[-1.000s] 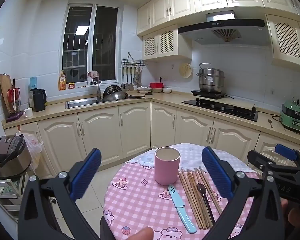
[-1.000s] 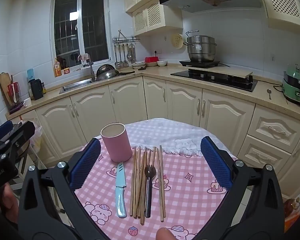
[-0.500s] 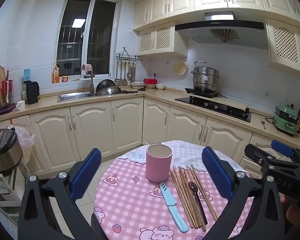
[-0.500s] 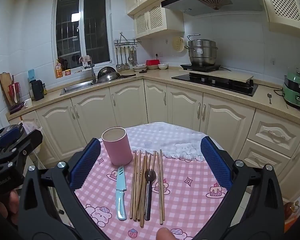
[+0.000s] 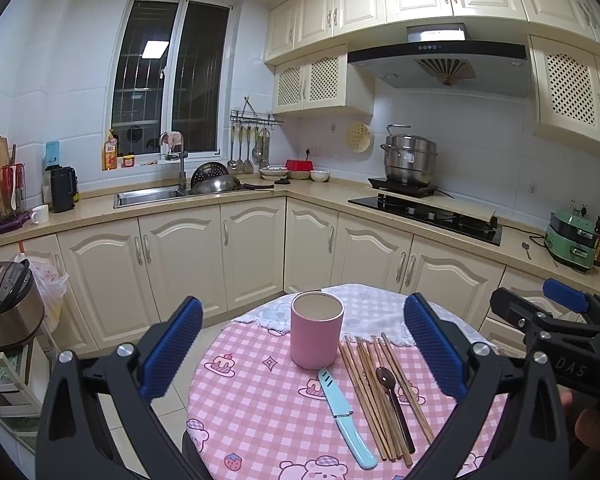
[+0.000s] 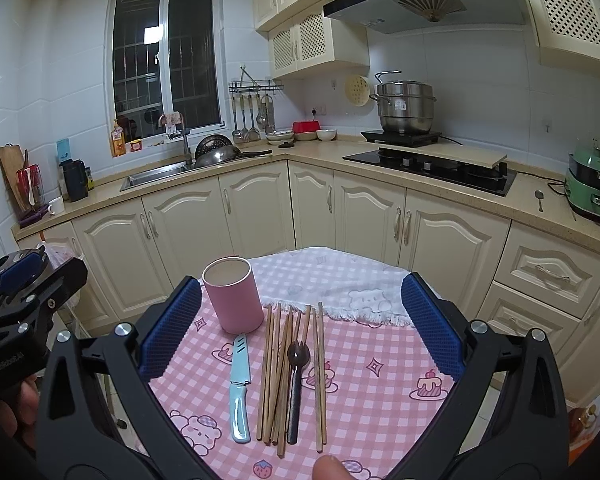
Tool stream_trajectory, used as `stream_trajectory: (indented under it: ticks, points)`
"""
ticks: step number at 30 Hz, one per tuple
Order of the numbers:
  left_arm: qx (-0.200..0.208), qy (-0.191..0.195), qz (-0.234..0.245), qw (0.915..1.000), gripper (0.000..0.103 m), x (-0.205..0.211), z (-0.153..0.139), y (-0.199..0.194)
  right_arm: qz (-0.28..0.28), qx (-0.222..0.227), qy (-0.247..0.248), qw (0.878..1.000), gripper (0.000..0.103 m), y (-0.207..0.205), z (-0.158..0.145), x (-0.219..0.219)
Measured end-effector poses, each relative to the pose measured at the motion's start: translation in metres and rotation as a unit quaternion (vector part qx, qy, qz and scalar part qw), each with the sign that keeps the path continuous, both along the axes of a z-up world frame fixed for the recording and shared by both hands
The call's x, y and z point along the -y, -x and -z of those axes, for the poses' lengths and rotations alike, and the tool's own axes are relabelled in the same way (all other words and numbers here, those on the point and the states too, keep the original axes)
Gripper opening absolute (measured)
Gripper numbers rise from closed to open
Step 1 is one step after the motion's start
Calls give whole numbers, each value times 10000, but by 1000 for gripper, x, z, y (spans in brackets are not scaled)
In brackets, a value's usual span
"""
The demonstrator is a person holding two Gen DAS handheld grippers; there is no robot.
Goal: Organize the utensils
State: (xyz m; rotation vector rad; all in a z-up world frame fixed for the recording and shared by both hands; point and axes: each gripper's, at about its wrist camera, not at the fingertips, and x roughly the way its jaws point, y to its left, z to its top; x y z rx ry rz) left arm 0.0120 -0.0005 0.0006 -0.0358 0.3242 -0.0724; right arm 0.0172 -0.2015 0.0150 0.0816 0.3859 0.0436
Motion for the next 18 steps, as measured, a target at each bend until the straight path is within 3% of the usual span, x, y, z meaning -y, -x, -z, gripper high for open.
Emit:
stream_trajectory:
  ticks: [18]
  points:
    - [-20,-15,11,10000,99,3,0,-7,-30,11,68,10000,98,-5,-8,2]
